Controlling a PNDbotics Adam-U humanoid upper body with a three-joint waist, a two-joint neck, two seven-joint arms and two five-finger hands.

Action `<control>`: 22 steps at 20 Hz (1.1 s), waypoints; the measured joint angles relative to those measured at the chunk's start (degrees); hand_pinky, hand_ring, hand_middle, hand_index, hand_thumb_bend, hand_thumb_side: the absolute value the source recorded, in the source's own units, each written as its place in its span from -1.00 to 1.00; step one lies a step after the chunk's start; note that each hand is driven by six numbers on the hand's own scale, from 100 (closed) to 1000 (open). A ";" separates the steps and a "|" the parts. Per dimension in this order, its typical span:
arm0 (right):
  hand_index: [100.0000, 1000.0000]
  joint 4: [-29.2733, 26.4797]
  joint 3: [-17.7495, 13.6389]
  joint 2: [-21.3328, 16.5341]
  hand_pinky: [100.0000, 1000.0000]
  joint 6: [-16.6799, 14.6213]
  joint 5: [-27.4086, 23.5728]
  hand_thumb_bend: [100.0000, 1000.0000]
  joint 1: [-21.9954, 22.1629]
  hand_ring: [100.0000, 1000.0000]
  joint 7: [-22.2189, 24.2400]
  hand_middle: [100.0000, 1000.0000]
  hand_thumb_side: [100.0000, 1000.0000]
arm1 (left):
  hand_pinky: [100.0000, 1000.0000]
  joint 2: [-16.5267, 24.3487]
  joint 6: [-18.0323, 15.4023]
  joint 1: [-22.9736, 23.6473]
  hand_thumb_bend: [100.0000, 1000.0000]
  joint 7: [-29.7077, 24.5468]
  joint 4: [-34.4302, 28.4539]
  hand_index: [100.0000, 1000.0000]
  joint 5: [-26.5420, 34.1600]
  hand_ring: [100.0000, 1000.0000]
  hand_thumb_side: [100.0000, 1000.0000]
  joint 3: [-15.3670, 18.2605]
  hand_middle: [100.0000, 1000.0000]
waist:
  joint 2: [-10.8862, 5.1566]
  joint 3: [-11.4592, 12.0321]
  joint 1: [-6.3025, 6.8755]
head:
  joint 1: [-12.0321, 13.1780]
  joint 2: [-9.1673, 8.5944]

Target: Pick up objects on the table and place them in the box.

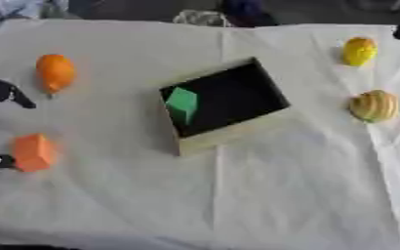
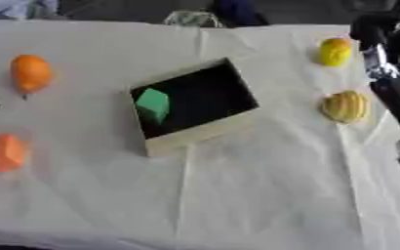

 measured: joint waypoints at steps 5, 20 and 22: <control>0.50 0.00 0.00 0.01 0.81 0.10 -0.11 -1.00 0.13 0.50 0.10 0.32 0.26 | 0.62 -0.02 0.60 0.04 0.18 0.29 -0.08 0.69 -0.09 0.68 -0.33 -0.03 0.47 | 0.00 -0.01 0.00 | 0.05 0.00; 0.50 0.00 0.01 0.56 0.82 0.11 -0.41 -1.00 0.12 0.50 0.34 0.32 0.26 | 0.60 -2.09 3.11 1.62 0.24 0.83 2.72 0.71 -2.63 0.67 -0.22 -2.03 0.46 | 0.00 -0.06 0.00 | 0.44 0.00; 0.50 0.00 0.02 0.59 0.82 0.14 -0.42 -1.00 0.12 0.50 0.37 0.32 0.27 | 0.60 -3.04 3.65 1.37 0.25 1.19 3.84 0.71 -3.39 0.67 -0.21 -2.58 0.46 | 0.00 -0.12 0.00 | 0.26 0.00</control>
